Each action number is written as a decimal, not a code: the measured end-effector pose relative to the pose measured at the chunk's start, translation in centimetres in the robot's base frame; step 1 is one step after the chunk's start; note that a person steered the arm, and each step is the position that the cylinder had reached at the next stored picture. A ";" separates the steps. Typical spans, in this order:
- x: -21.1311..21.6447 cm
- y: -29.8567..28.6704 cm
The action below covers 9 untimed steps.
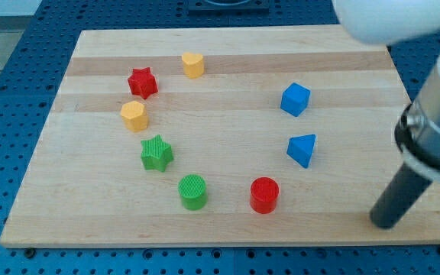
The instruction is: Push the circles towards the center of the board
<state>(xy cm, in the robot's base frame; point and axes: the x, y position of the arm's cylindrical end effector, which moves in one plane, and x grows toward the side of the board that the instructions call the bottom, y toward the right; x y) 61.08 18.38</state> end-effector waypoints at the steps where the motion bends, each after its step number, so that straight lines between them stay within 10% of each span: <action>1: -0.3 -6.2; 3: -6.2 -16.1; 7: 0.4 -25.2; 9: -4.0 -26.3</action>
<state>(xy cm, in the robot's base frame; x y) 57.11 -7.88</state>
